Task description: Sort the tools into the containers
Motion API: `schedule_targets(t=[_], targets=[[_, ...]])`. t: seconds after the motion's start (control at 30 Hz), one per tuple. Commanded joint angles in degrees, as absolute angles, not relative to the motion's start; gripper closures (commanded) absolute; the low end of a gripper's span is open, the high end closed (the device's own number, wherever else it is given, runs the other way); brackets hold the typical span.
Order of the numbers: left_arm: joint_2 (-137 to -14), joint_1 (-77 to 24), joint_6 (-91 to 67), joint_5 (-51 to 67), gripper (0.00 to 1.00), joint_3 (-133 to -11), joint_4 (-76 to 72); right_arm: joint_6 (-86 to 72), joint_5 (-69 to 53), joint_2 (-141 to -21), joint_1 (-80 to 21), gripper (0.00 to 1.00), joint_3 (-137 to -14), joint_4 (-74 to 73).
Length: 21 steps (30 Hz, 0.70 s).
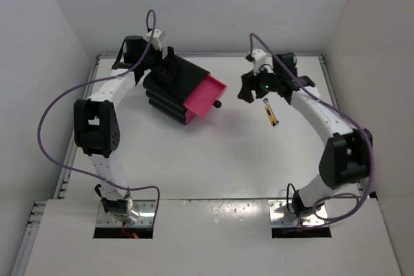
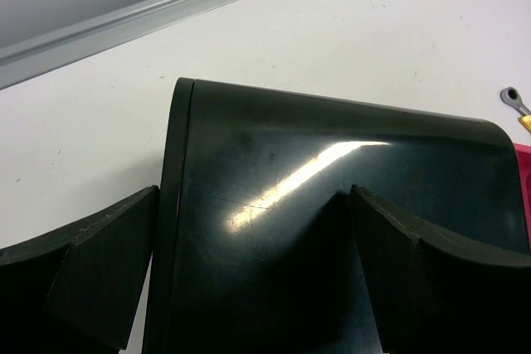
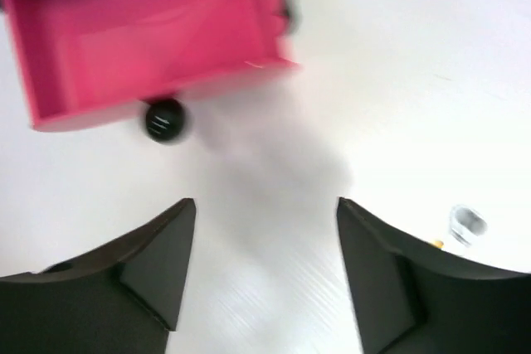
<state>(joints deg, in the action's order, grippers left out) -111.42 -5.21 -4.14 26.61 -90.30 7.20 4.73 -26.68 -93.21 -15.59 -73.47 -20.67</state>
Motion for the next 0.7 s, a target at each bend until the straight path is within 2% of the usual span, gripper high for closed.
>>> schedule_targets(t=[0.0, 0.07, 0.2, 0.57, 0.67], targets=[[-119.7, -6.6, 1.6, 20.1, 0.01, -84.8, 27.6, 5.1, -24.3, -87.9, -11.2, 0.37, -72.0, -24.5], [-119.1, -6.6, 1.6, 18.6, 0.01, -84.8, 27.6, 5.1, -23.6, -87.9, -9.4, 0.52, -70.0, -29.7], [-117.5, -6.6, 1.6, 16.7, 0.00, -84.8, 27.1, 2.3, -19.5, -91.2, -7.5, 0.61, -65.8, -32.4], [-116.4, -6.6, 1.6, 16.7, 0.00, -86.4, 27.1, 0.6, -10.9, -101.7, -4.5, 0.63, -69.7, -31.6], [-116.4, -6.6, 1.6, 16.7, 0.00, -85.3, 27.1, -0.5, -9.5, -103.2, -4.5, 0.58, -70.4, -31.6]])
